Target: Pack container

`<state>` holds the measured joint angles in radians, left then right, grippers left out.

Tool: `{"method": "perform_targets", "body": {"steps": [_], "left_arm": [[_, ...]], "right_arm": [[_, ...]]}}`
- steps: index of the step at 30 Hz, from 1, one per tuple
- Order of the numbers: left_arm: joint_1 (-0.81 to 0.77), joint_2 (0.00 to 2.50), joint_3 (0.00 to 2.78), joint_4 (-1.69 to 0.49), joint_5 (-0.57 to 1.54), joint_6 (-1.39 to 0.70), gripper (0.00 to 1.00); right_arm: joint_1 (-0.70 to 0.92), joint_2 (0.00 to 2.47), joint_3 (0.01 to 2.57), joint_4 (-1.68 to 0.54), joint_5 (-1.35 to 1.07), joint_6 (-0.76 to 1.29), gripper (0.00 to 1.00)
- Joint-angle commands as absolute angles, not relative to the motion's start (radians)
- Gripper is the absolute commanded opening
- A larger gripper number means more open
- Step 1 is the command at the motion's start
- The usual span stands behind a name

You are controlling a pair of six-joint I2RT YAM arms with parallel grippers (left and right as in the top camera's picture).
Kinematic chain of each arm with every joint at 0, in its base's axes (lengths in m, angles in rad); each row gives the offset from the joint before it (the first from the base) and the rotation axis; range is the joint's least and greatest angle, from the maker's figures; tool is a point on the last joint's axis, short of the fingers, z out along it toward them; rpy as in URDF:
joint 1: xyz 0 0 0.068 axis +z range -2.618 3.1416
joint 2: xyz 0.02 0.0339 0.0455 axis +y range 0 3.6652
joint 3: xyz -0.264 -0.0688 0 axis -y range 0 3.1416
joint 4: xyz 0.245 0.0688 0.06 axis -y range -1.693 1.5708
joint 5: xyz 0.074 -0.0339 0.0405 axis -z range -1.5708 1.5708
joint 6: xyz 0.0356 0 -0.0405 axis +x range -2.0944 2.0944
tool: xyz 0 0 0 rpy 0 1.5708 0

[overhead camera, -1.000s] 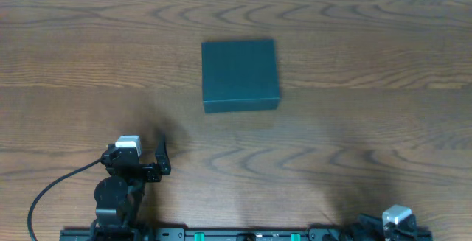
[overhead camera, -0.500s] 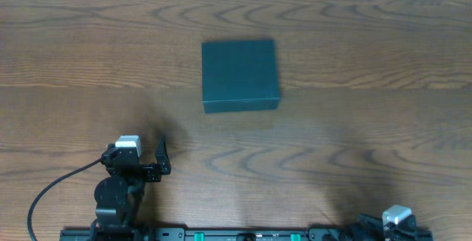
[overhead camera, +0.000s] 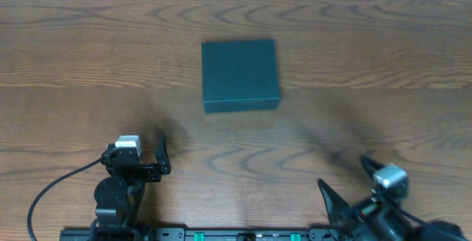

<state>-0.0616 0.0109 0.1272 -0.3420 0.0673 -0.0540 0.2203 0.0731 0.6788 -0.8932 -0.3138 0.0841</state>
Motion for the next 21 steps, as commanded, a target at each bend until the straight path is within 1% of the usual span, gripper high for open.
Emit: {"method": "perform_targets", "body": {"steps": [1,9,13,21], "left_arm": [[-0.058,0.004,0.104,-0.347,0.06,-0.044,0.95],[-0.059,0.004,0.105,-0.347,0.06,-0.044,0.95],[-0.059,0.004,0.105,-0.347,0.06,-0.045,0.95],[-0.059,0.004,0.105,-0.347,0.06,-0.045,0.95]], "right_arm": [[0.223,0.013,0.552,-0.837,-0.298,-0.003,0.99],[0.243,0.005,0.279,-0.685,-0.287,-0.08,0.99],[0.257,0.005,0.161,-0.672,-0.286,-0.078,0.99],[0.258,0.005,0.163,-0.672,-0.269,-0.08,0.99]]}}
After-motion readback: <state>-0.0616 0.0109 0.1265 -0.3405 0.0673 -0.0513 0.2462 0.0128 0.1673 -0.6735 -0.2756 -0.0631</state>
